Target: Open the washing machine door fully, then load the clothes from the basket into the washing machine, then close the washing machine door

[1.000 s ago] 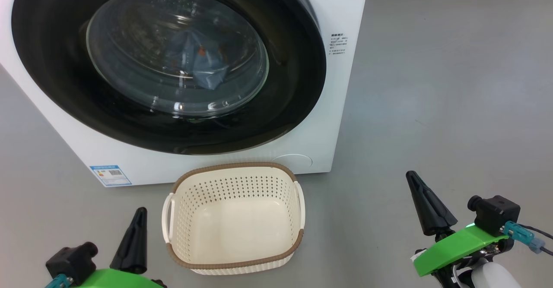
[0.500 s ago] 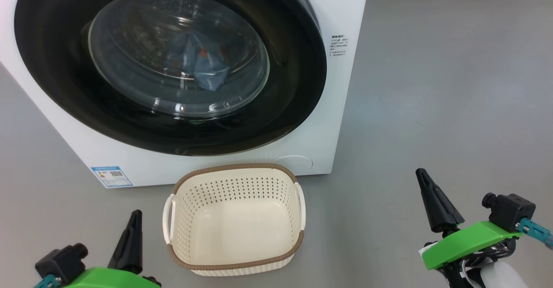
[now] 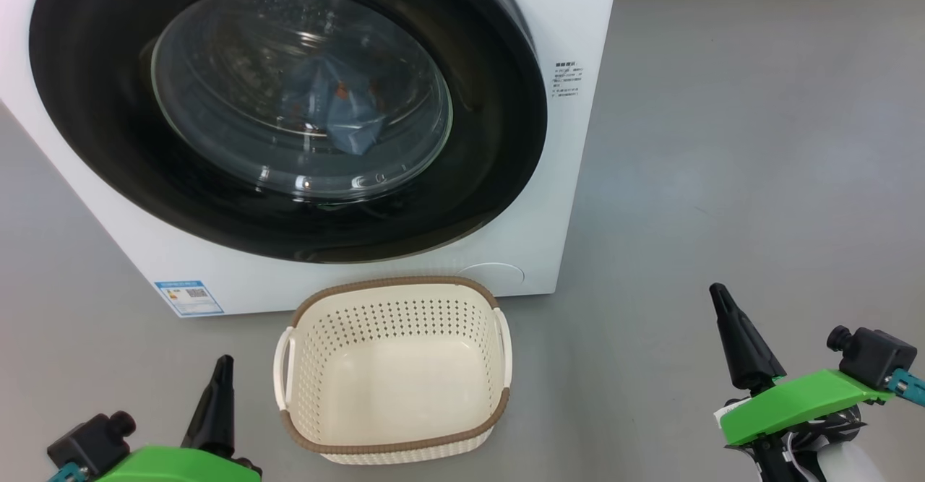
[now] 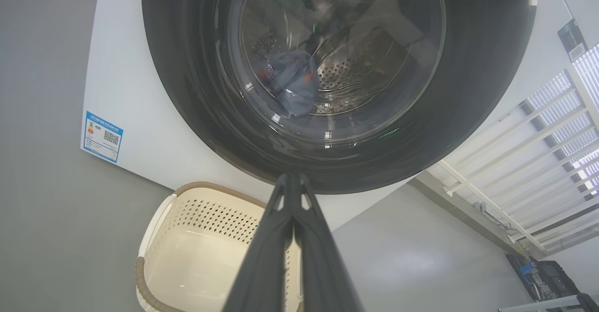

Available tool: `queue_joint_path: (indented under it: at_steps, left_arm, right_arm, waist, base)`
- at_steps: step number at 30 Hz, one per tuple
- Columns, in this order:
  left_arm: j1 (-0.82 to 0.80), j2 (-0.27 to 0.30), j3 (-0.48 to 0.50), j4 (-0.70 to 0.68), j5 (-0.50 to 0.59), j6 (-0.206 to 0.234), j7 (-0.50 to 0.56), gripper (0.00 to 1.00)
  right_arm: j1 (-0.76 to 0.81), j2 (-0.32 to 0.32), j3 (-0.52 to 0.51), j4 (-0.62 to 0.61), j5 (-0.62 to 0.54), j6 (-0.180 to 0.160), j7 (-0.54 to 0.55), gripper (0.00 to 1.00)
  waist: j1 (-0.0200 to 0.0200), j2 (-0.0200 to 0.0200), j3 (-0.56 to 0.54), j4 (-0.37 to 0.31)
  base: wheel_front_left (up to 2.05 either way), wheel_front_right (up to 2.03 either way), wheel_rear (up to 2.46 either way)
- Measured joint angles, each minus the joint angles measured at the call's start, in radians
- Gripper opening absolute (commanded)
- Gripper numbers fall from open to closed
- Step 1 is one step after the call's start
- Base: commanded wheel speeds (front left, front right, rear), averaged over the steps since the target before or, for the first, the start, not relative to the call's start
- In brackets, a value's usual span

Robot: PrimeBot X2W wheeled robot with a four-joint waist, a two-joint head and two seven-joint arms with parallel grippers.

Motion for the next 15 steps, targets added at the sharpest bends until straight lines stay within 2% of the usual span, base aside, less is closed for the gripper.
queue_joint_path:
  at_steps: [15]
  left_arm:
    - [-0.002, -0.006, 0.026, 0.005, -0.123, 0.0, 0.036, 0.0]
  right_arm:
    - [0.001, 0.014, -0.037, -0.002, 0.132, 0.0, 0.037, 0.0]
  waist:
    - [0.0, 0.0, -0.007, 0.002]
  base:
    - [0.0, 0.0, 0.0]
